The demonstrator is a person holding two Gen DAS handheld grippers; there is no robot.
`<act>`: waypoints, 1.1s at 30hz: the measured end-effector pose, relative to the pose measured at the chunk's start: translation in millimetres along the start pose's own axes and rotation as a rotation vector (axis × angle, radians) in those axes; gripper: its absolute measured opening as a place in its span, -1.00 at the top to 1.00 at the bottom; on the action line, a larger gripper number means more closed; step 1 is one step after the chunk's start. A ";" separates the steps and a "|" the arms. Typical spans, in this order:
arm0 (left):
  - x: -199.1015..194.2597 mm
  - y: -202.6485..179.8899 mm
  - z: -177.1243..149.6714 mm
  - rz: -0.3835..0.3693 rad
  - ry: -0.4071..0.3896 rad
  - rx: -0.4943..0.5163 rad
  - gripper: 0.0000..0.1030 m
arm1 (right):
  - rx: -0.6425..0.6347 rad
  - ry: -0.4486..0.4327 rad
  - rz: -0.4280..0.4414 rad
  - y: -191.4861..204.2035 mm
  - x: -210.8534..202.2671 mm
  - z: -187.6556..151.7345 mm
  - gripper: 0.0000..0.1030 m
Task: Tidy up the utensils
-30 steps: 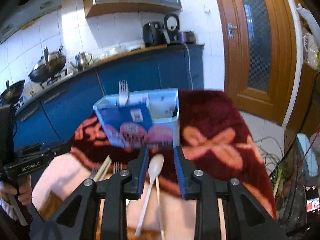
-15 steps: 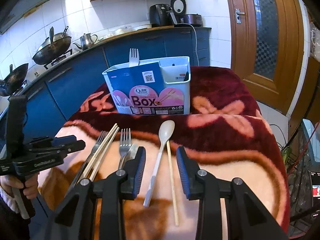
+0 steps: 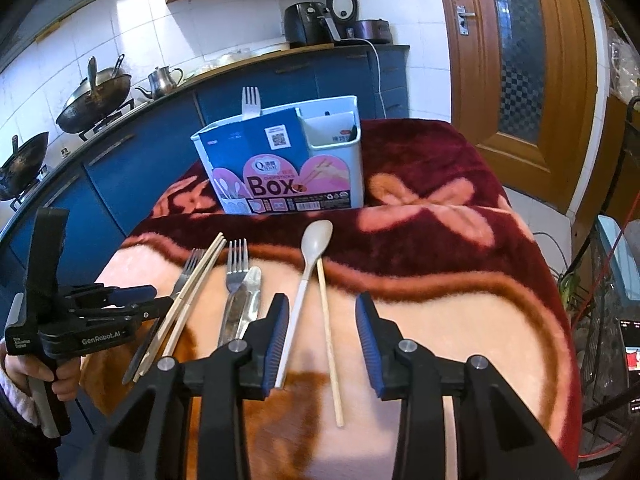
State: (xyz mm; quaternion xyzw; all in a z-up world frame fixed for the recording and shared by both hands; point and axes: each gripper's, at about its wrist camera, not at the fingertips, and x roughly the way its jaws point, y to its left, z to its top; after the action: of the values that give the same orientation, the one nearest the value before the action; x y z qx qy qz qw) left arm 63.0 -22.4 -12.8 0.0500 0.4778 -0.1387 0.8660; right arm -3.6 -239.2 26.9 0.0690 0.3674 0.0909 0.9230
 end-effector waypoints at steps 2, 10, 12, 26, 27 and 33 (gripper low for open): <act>1.6 -3.1 1.7 0.015 0.007 0.024 0.27 | 0.002 0.003 0.001 -0.5 0.7 -0.6 0.27; 2.8 -0.3 9.0 -0.043 0.023 0.021 0.85 | -0.007 0.007 0.005 2.8 -0.3 -0.9 0.20; 0.2 4.9 7.4 -0.075 0.003 -0.017 0.89 | -0.013 0.012 0.003 4.8 0.0 0.0 0.19; -46.1 35.3 -7.4 -0.141 -0.282 -0.131 0.92 | -0.072 0.136 0.041 43.0 25.0 4.6 0.18; -48.4 36.8 -8.3 -0.143 -0.296 -0.133 0.92 | -0.079 0.154 0.045 48.0 29.8 4.8 0.18; -61.5 45.2 -12.6 -0.152 -0.384 -0.144 0.92 | -0.085 0.236 0.040 62.5 56.4 5.2 0.17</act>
State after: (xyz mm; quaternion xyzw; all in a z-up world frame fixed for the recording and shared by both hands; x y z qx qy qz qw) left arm 34.7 35.4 30.1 -0.0755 0.3153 -0.1763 0.9294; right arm 32.9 -166.4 5.3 0.0261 0.4680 0.1323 0.8734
